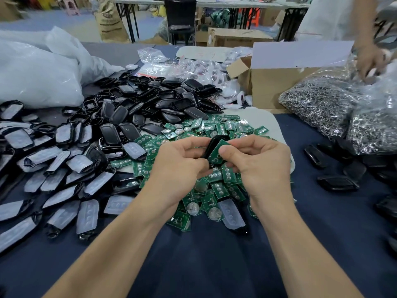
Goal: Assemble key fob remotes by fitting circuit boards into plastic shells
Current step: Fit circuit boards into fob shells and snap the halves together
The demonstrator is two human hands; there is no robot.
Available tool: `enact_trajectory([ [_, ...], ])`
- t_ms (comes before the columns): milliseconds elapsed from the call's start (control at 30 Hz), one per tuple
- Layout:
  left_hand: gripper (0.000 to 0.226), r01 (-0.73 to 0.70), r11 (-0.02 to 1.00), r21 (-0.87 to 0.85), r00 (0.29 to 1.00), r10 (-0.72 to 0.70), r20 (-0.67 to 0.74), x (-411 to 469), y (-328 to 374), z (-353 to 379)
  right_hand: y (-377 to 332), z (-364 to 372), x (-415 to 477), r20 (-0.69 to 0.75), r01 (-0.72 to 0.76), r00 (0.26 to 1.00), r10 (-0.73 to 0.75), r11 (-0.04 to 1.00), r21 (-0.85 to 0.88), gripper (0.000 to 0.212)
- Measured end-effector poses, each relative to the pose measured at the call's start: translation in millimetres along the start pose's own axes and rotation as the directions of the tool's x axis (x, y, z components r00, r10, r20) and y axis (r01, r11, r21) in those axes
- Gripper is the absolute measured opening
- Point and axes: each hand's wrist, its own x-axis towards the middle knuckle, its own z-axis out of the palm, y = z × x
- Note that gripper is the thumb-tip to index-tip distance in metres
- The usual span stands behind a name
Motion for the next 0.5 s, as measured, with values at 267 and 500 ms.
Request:
enact_trajectory([
  [267,0.022,-0.052,0.998,-0.018,0.998,0.052,-0.029,-3.8,-1.7,4.3,-2.2,-1.0,0.3,-0.084,0.031,0.995,-0.046,0.985,-0.171,0.031],
  [500,0.020,-0.065,0.996,-0.068,0.995,0.060,-0.085,-5.6,-4.5,9.5,-0.4,-1.4,1.6,-0.054,-0.001,0.999,-0.006,0.992,-0.127,0.022],
])
